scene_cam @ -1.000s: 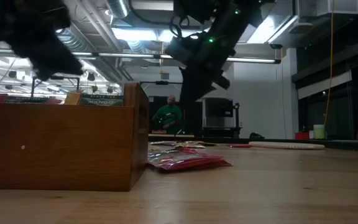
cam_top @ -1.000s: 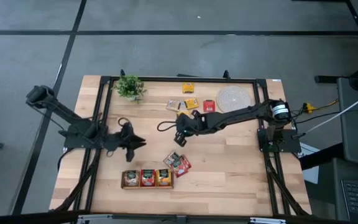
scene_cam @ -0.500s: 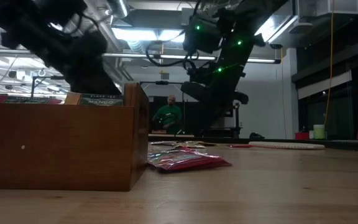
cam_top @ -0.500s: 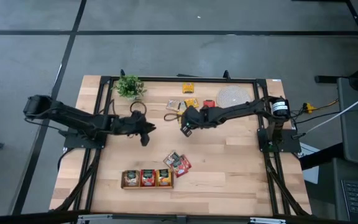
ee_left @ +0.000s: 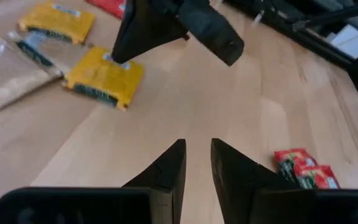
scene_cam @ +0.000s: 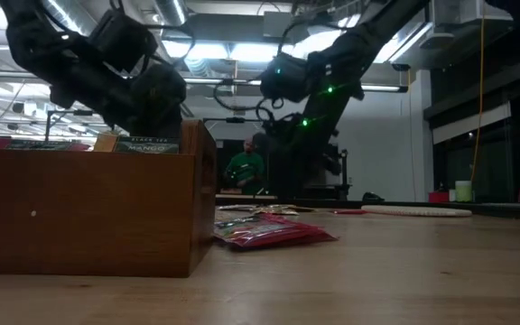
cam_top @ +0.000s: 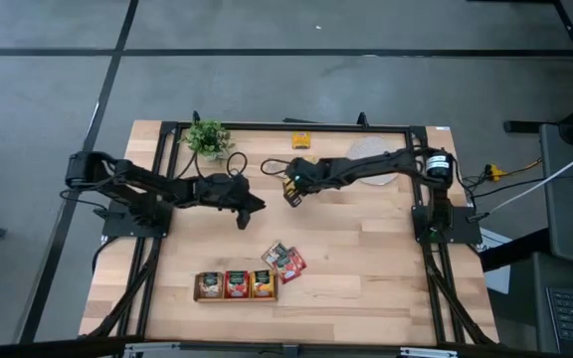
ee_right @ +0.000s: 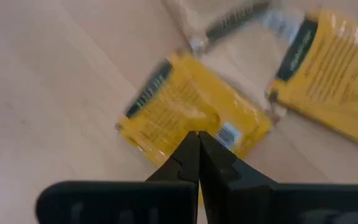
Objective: Pick & Place Tea
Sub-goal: Put the yellow tea bag into the right section of the wooden organizer
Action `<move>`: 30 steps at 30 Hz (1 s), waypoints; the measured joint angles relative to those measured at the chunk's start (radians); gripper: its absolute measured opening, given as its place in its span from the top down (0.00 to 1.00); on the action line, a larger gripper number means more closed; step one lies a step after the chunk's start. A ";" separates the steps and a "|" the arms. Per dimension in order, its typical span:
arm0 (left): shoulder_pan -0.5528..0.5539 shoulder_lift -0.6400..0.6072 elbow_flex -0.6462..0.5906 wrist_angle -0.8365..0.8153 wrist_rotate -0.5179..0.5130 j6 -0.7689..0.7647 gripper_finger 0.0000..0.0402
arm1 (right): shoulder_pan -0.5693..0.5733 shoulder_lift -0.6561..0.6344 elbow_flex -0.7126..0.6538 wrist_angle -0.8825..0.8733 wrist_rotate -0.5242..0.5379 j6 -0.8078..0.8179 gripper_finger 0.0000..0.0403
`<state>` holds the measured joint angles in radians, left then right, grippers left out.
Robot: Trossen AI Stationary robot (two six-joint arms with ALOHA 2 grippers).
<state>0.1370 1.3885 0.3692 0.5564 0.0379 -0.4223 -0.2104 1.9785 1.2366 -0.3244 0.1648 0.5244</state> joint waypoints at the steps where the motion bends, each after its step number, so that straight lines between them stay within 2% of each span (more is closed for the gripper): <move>1: 0.002 0.004 0.000 0.002 0.002 0.000 0.82 | 0.000 0.010 0.000 -0.002 -0.002 0.009 0.99; 6: 0.003 0.006 0.000 0.001 -0.012 0.012 0.82 | -0.001 0.044 0.002 0.017 -0.017 0.054 0.99; 13: 0.004 0.006 0.000 -0.008 -0.019 0.077 0.82 | 0.056 0.077 0.003 0.129 -0.134 0.094 0.99; 20: 0.004 0.006 0.000 -0.054 -0.067 0.112 0.82 | 0.128 0.101 -0.002 0.290 -0.300 -0.086 0.99; 26: 0.003 0.006 0.000 -0.114 -0.075 0.099 0.82 | 0.128 0.068 -0.003 0.338 -0.305 -0.093 0.99; 30: -0.022 0.006 0.000 -0.134 -0.073 0.116 0.83 | 0.138 -0.011 0.004 0.276 -0.292 -0.112 0.99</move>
<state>0.1152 1.3945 0.3695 0.4228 -0.0353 -0.3060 -0.0725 1.9673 1.2403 -0.0479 -0.1272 0.4120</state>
